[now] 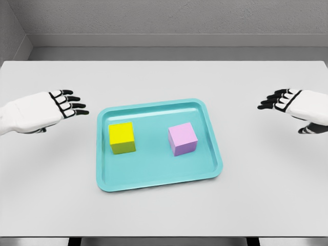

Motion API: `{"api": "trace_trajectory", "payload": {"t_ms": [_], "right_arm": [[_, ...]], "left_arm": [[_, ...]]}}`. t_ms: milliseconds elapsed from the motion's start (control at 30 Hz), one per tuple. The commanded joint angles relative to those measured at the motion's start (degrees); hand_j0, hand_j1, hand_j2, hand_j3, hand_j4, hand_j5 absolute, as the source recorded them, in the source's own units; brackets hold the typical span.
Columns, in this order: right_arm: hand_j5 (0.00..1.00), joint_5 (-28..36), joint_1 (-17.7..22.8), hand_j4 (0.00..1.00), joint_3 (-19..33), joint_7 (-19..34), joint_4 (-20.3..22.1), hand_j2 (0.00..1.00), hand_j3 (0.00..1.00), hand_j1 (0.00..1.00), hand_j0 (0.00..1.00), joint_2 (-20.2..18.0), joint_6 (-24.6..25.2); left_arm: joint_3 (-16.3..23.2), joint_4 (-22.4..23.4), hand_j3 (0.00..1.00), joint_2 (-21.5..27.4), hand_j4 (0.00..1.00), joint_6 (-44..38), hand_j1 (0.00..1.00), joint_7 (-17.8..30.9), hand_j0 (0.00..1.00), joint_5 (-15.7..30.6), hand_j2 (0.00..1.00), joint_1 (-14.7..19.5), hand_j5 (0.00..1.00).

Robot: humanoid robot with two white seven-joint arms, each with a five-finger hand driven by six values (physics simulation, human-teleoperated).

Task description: Push two cubes

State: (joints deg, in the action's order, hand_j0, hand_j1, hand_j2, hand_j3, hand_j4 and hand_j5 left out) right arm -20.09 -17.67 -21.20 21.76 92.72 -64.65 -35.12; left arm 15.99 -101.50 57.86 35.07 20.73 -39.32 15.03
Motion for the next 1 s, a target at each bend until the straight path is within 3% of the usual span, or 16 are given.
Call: {"api": "trace_trajectory", "payload": {"t_ms": [0, 200, 233, 267, 333, 400, 533, 600, 800, 967], "right_arm": [[1.0, -0.47, 0.0, 1.0, -0.78, 0.04, 0.09, 1.0, 1.0, 1.0, 1.0, -0.65, 0.12], [1.0, -0.82, -3.69, 1.0, -1.92, 0.12, 0.09, 1.0, 1.0, 1.0, 1.0, -1.01, 0.12], [0.98, -3.29, -4.75, 0.98, -2.1, 1.79, 0.09, 0.98, 0.98, 0.98, 0.98, -0.74, 0.12], [0.91, -6.97, -6.5, 0.91, -2.27, 8.01, 0.18, 0.91, 0.91, 0.91, 0.91, -0.22, 0.12], [0.82, -11.63, -6.59, 0.82, -2.36, 13.24, 0.09, 0.82, 0.82, 0.82, 0.82, 5.23, 0.12], [0.83, -16.2, -6.68, 0.83, -2.36, 13.24, -0.35, 0.83, 0.83, 0.83, 0.83, 9.8, 0.12], [0.83, -17.61, -10.81, 0.83, -2.62, 13.24, -0.17, 0.83, 0.83, 0.83, 0.83, 11.47, 0.12], [0.8, -19.72, -11.6, 0.8, -6.13, 13.24, -0.52, 0.8, 0.8, 0.8, 0.8, 13.58, 0.12], [0.76, -23.06, -14.59, 0.76, -12.64, 13.24, -0.96, 0.76, 0.76, 0.76, 0.76, 15.69, 0.12], [0.76, -23.41, -15.56, 0.76, -15.19, 13.24, 1.85, 0.76, 0.76, 0.76, 0.76, 16.04, 0.12]], "left_arm": [[0.27, -0.01, 1.0, 0.41, 1.0, -0.07, 1.0, 0.37, 1.0, 0.03, 1.0, 0.0, 1.0], [1.14, 0.07, 1.0, 0.5, 1.0, -0.07, 1.0, 4.5, 1.0, -0.59, 1.0, 0.18, 1.0], [1.23, 0.07, 1.0, 0.5, 1.0, -0.07, 1.0, 5.38, 1.0, -0.59, 1.0, 0.18, 1.0], [1.41, -0.01, 0.92, 0.33, 0.92, -0.07, 0.92, 7.39, 0.92, -0.59, 0.92, 0.26, 0.92], [2.02, -0.1, 0.88, 0.06, 0.88, -0.07, 0.88, 8.1, 0.88, -1.02, 0.88, 0.26, 0.88], [3.25, -0.19, 0.88, -0.38, 0.88, -0.07, 0.88, 8.36, 0.88, -1.82, 0.88, 0.53, 0.88], [3.69, -0.28, 0.79, -0.99, 0.79, -0.07, 0.79, 9.16, 0.79, -1.9, 0.79, 0.7, 0.79], [3.69, -0.28, 0.79, -1.78, 0.79, -0.07, 0.79, 9.16, 0.79, -2.17, 0.79, 0.79, 0.79], [4.13, -1.07, 0.76, -1.87, 0.76, -0.07, 0.76, 9.16, 0.76, -1.99, 0.76, 0.79, 0.76], [4.13, -1.33, 0.76, -2.93, 0.76, -0.07, 0.76, 9.16, 0.76, -1.99, 0.76, 0.88, 0.76]]}}
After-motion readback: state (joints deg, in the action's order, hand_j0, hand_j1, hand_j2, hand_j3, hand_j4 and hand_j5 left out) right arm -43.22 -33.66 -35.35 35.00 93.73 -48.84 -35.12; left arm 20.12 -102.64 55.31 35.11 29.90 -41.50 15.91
